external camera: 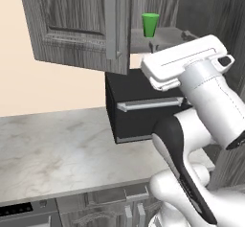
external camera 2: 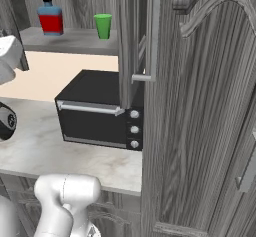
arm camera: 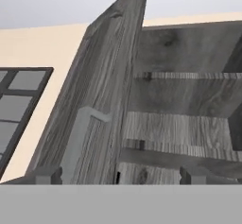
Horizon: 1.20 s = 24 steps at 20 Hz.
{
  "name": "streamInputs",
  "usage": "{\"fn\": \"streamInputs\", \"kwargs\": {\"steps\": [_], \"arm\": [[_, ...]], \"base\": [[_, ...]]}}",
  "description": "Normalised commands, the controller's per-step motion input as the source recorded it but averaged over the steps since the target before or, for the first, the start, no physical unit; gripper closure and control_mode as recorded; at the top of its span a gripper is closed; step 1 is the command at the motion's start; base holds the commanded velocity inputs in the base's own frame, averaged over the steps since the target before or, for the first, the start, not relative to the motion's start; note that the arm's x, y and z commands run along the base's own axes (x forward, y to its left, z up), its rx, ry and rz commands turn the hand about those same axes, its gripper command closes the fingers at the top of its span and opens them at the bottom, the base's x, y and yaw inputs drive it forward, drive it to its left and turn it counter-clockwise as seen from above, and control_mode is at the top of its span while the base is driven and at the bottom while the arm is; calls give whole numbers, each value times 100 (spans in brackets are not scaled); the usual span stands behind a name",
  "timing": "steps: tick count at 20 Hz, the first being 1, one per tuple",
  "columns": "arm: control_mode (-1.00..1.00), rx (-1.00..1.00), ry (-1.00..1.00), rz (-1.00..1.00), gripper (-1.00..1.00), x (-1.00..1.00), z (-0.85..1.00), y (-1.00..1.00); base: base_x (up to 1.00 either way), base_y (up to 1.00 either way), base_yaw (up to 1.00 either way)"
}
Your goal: Open the cabinet directly in front. Then move the liquor and the cup to the dining counter with the candle on it.
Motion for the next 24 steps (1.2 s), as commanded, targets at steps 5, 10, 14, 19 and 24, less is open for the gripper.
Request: {"fn": "streamInputs", "kwargs": {"steps": [5, 10, 14, 19, 24], "arm": [[-100, -27, 0, -3, -100, -32, 2, -8], [-100, -33, 0, -10, -100, -5, 0, -38], [-100, -32, 0, -18, -100, 0, 0, -47], [-100, -26, -2, -19, -100, 13, -1, -25], [-100, -24, -10, -13, -100, 35, -18, 0]], "base": [[0, 0, 0], [0, 0, 0], [0, 0, 0], [0, 0, 0], [0, 0, 0]]}}
